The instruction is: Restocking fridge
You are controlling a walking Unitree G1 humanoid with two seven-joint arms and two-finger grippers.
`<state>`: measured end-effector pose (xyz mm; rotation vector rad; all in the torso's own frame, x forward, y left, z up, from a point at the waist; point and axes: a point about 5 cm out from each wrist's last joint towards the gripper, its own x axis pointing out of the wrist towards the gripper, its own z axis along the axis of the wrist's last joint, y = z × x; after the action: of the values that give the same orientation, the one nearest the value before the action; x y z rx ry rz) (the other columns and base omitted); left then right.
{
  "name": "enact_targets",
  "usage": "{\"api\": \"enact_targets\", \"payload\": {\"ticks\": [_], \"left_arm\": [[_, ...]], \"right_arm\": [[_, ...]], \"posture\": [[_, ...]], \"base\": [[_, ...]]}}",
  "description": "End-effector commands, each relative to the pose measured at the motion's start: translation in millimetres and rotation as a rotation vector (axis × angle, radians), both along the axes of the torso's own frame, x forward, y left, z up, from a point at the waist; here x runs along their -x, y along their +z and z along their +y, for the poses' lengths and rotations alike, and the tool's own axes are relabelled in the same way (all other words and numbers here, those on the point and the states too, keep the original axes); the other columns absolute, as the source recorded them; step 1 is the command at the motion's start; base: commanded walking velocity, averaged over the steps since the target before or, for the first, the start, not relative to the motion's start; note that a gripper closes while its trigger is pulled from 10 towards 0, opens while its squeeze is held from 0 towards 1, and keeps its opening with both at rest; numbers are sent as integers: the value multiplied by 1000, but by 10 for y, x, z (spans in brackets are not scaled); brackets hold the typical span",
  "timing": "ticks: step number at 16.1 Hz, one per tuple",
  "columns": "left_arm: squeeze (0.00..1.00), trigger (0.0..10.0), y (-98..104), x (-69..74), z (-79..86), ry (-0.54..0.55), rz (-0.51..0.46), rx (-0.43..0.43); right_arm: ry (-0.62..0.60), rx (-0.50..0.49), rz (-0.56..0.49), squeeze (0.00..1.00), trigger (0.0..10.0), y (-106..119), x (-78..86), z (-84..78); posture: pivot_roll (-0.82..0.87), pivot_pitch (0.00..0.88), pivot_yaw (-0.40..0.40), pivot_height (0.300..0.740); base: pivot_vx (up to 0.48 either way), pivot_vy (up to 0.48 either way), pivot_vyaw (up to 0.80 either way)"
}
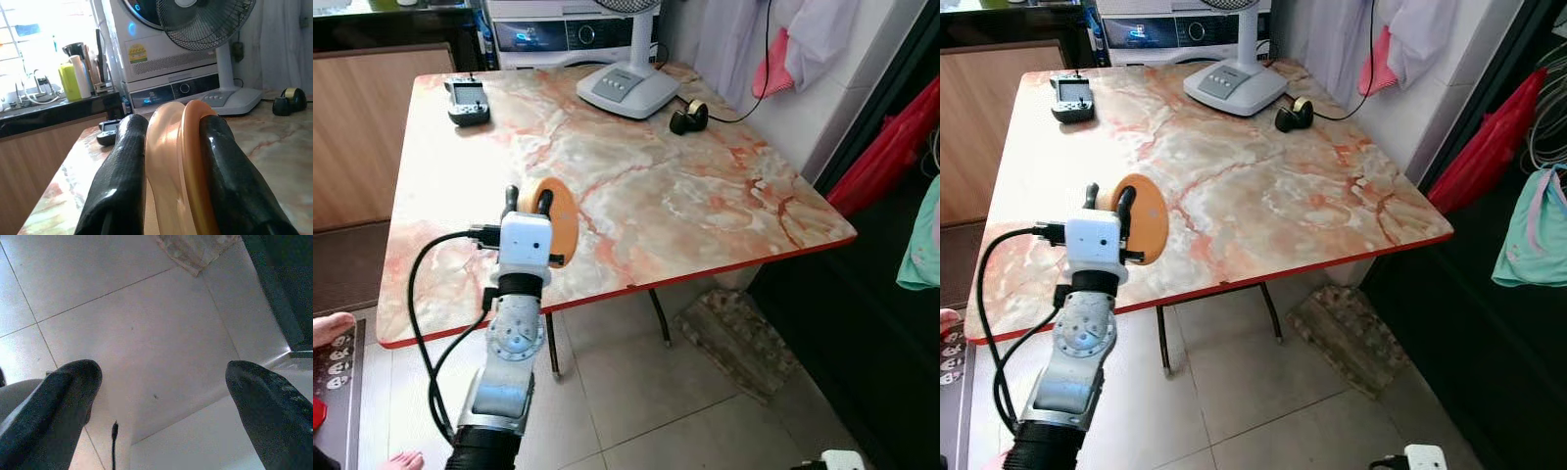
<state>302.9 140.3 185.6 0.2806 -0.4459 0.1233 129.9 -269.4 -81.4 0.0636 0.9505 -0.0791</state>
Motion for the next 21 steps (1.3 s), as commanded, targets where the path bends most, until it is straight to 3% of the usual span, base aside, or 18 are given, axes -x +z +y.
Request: {"api": "enact_targets", "payload": {"ticks": [1,4,6,10,12,21], "left_arm": [[0,10000,45,-17,-86,-34,-16,2],[0,10000,-36,6,-91,-63,16,-18],[0,10000,26,-91,-7,-55,1,-17],[0,10000,8,-172,4,-43,5,29],[0,10000,-60,-136,-65,-69,24,36],[0,10000,-123,-17,71,-33,42,35]], "right_arm": [[-20,13,3,0,10000,13,53,-83],[-40,21,8,0,10000,3,94,-95],[-3,13,-3,0,10000,6,3,-20],[42,-3,13,0,10000,-27,-61,125],[16,-4,29,0,10000,-45,-32,131],[28,-18,48,0,10000,-60,-3,144]], "posture": [[77,37,-105,740],[54,41,-78,740],[20,43,-50,740],[6,15,-45,740],[28,16,-42,740],[43,66,-57,740]], "base": [[0,0,0],[0,0,0],[0,0,0],[0,0,0],[0,0,0],[0,0,-124]]}}
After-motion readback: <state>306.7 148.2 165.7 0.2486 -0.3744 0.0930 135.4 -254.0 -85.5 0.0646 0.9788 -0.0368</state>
